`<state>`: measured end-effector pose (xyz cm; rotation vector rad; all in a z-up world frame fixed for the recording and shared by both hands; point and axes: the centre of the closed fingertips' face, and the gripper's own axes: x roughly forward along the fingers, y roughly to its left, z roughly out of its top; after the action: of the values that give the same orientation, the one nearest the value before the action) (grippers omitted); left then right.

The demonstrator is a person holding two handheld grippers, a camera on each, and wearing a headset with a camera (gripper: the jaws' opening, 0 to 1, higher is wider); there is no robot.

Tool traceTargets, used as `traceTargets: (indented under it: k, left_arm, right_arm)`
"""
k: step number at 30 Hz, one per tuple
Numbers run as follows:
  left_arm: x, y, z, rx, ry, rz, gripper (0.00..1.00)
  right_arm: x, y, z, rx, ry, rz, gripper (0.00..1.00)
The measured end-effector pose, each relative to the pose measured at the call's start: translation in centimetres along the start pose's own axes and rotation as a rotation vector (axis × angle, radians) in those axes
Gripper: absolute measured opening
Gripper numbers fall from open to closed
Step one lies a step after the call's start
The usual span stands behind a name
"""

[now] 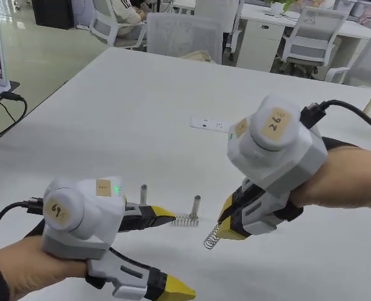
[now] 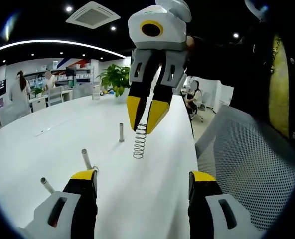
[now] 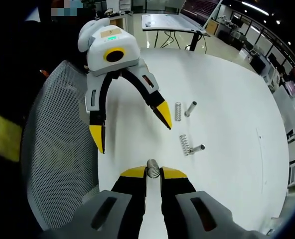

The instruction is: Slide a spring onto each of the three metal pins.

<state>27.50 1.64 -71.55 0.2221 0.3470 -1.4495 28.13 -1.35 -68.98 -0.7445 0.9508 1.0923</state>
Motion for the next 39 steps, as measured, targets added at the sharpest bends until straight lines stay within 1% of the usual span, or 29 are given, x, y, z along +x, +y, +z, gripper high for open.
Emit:
traceTargets:
  k: [4,8,15,20,27,33,39]
  left_arm:
    - [-0.7,0.2,0.1,-0.003,-0.008,0.017,0.74]
    - [-1.2,0.2,0.1,0.000,-0.015,0.031,0.75]
    - [-2.3,0.4,-0.4,0.001,-0.022,0.063,0.74]
    - [-3.1,0.7,-0.5,-0.015,-0.040,0.094,0.74]
    - [-4.1,1.2,-0.9,-0.035,-0.057,0.138,0.74]
    - [-4.6,1.2,-1.4,-0.053,-0.064,0.163,0.74]
    - [-4.8,1.3,-1.4,-0.055,-0.071,0.180,0.74]
  right_arm:
    - [-0.1,0.0,0.0,-0.001,0.004,-0.001,0.07]
    - [-0.1,-0.1,-0.1,-0.001,0.010,-0.002,0.07]
    - [-0.5,-0.5,-0.6,0.006,0.019,-0.009,0.07]
    - [-1.1,-0.9,-0.8,0.012,0.023,-0.018,0.07]
    - [-2.2,-1.8,-1.4,0.022,0.034,-0.037,0.07]
    - [-3.3,-2.6,-1.9,0.040,0.036,-0.059,0.07]
    - [-4.6,-3.8,-2.2,0.054,0.038,-0.086,0.07]
